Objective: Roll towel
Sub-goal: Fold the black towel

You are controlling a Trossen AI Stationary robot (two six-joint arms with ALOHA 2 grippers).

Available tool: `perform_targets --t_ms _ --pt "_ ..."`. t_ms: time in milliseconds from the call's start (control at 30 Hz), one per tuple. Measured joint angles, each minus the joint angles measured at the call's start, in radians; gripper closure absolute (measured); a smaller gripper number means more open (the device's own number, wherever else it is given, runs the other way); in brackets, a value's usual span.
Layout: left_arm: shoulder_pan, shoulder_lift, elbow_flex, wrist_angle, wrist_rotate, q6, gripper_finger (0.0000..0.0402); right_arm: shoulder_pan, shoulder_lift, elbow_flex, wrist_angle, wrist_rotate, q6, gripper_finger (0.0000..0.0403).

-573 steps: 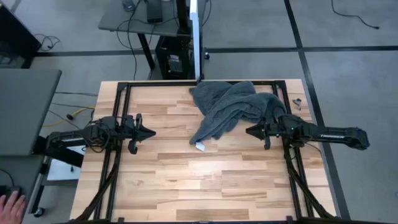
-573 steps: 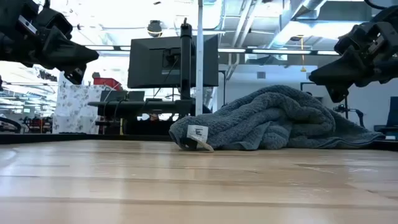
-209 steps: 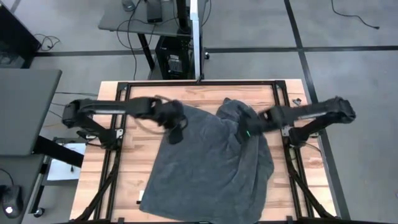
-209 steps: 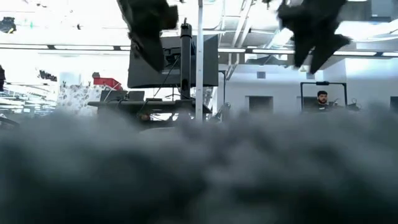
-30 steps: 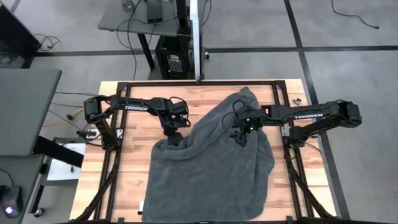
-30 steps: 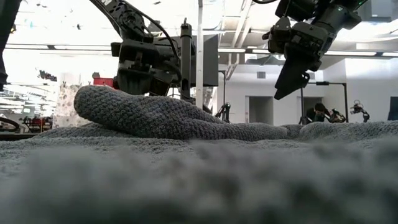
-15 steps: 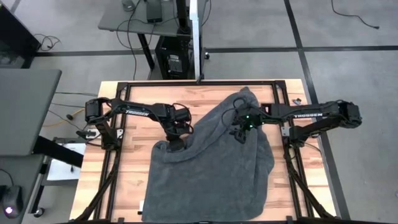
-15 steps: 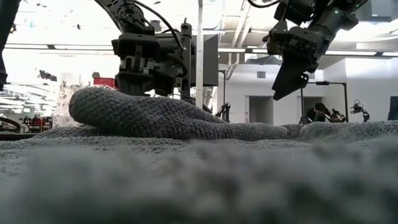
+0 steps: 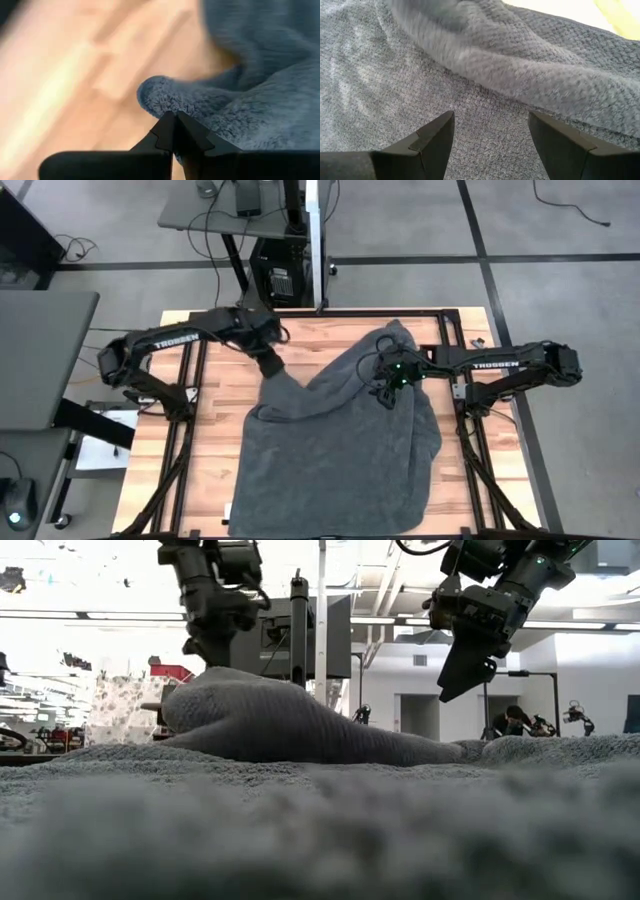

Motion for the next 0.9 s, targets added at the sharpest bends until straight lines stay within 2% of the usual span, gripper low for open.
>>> perform_targets --t_ms 167,300,367,467,567,667,833,900 --pt "0.069 -0.033 0.0 -0.05 -0.159 0.013 0.0401 0.002 0.0 0.0 0.0 0.0 0.002 0.0155" --pt "0.085 -0.042 0.0 0.006 -0.333 0.022 0.0401 0.001 0.0 0.0 0.001 0.0 0.002 0.0155" --pt "0.093 -0.04 0.0 0.05 -0.383 0.045 0.0401 -0.003 0.0 0.0 0.001 0.0 0.002 0.0155" --pt "0.102 -0.029 0.0 0.099 -0.387 0.096 0.0401 -0.014 0.0 0.0 0.0 0.0 0.002 0.0155" --pt "0.106 -0.015 -0.001 0.074 -0.359 0.144 0.0395 -0.022 0.0 0.0 0.0 0.0 0.002 0.0155" --pt "0.119 -0.008 -0.004 0.004 -0.351 0.155 0.037 -0.032 0.0 0.0 0.0 -0.001 0.002 0.0155" --pt "0.132 -0.002 0.009 -0.004 -0.367 0.144 0.0316 -0.071 0.0 0.0 -0.003 -0.003 -0.006 0.0155" --pt "0.118 -0.005 0.034 0.008 -0.307 0.115 0.0301 -0.1 0.0 0.0 -0.005 -0.004 -0.005 0.0155"
